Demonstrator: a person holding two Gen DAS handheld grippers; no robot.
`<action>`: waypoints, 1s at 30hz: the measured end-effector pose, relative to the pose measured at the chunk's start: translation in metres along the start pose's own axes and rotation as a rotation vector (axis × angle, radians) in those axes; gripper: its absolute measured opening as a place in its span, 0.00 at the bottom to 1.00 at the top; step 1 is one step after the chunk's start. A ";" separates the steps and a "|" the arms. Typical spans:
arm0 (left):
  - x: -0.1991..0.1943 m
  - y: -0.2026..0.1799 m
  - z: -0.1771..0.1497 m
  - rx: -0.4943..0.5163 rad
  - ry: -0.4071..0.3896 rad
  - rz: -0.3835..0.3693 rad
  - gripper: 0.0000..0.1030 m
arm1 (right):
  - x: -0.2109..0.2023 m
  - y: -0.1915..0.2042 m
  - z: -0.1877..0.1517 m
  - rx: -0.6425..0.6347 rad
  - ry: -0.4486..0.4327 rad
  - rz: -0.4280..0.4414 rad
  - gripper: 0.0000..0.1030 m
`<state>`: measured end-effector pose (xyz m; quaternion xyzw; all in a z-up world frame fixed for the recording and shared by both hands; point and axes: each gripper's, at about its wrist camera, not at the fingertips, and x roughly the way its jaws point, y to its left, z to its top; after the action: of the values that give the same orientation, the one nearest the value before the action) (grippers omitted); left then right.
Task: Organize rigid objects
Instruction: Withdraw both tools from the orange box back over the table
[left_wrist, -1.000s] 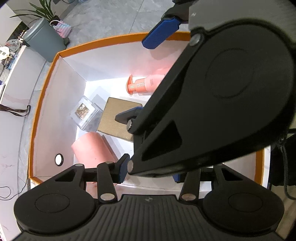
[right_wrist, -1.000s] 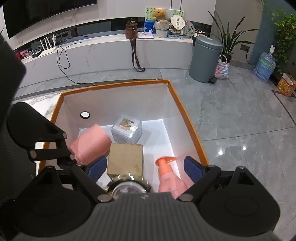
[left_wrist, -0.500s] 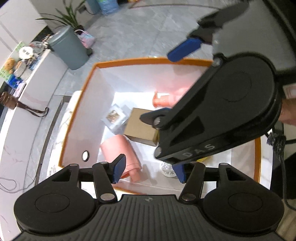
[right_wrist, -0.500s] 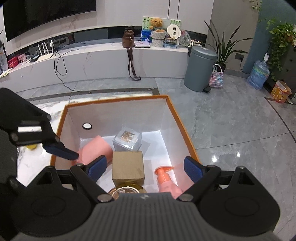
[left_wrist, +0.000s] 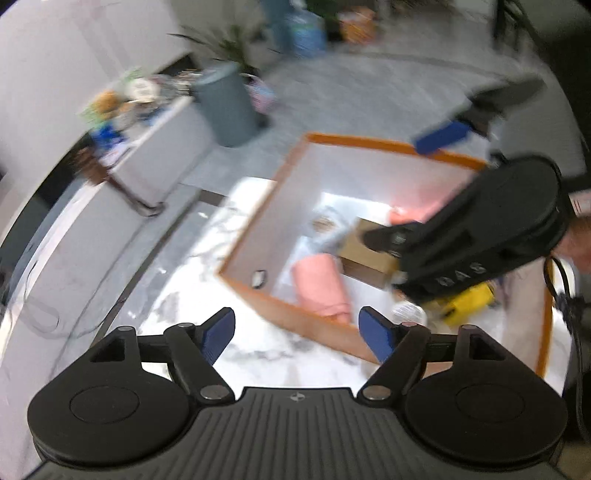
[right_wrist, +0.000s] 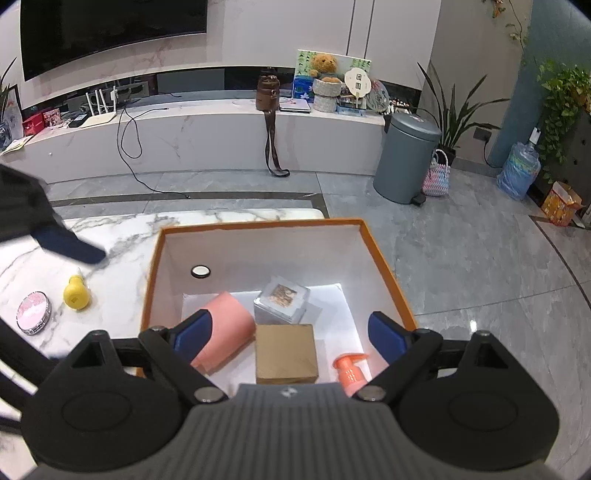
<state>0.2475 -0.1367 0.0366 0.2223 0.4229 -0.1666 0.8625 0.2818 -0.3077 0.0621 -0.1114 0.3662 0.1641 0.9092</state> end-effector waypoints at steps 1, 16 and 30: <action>-0.002 0.006 -0.004 -0.041 -0.004 0.008 0.87 | 0.000 0.003 0.001 -0.005 -0.004 -0.001 0.90; -0.066 0.085 -0.068 -0.398 -0.122 0.123 0.90 | 0.002 0.032 0.007 -0.044 -0.051 -0.021 0.92; -0.091 0.111 -0.137 -0.529 -0.231 0.261 0.93 | 0.006 0.086 0.018 -0.095 -0.157 -0.005 0.93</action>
<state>0.1567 0.0382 0.0624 0.0222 0.3185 0.0373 0.9469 0.2647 -0.2215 0.0637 -0.1421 0.2855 0.1870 0.9291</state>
